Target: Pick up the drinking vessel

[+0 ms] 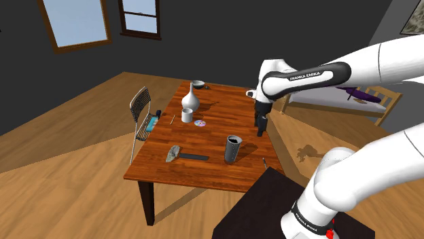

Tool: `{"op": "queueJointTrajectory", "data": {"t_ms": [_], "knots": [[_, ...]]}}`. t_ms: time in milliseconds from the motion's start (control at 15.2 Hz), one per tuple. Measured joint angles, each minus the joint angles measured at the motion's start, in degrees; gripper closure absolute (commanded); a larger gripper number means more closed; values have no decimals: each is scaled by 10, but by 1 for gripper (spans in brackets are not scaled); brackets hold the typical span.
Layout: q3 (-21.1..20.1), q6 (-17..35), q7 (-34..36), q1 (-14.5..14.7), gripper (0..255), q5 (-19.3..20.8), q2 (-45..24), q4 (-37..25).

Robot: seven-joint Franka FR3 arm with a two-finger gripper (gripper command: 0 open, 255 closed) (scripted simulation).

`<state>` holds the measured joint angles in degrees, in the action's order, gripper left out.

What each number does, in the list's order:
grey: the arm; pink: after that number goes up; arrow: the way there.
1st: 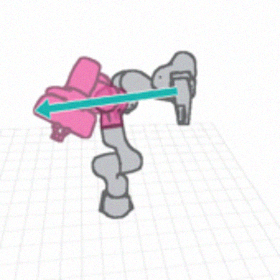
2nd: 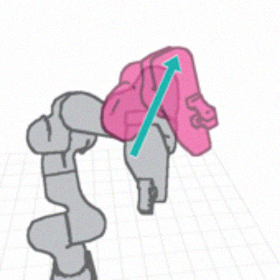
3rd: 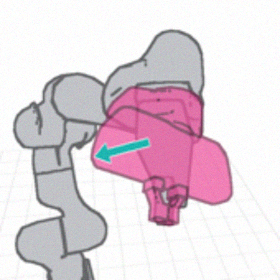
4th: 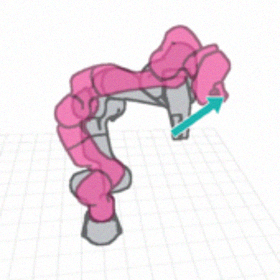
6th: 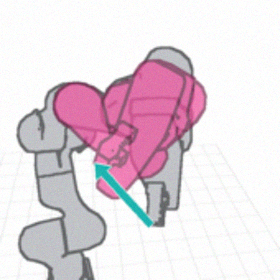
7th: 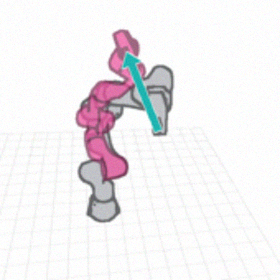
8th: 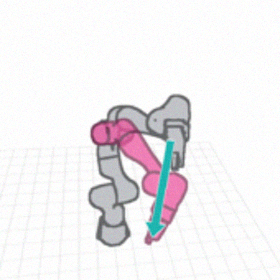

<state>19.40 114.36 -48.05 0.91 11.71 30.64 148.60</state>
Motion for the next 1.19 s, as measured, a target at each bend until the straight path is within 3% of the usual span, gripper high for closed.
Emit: {"op": "queueJointTrajectory", "data": {"t_ms": [198, 528, 858, 1188], "knots": [[38, 51, -74, 9, 0, 8, -59, -13], [99, 136, -212, 33, 0, -20, -187, -62], [128, 203, -369, 45, 0, -97, -321, -123], [107, 234, -526, 16, 0, -190, -452, -209]]}}
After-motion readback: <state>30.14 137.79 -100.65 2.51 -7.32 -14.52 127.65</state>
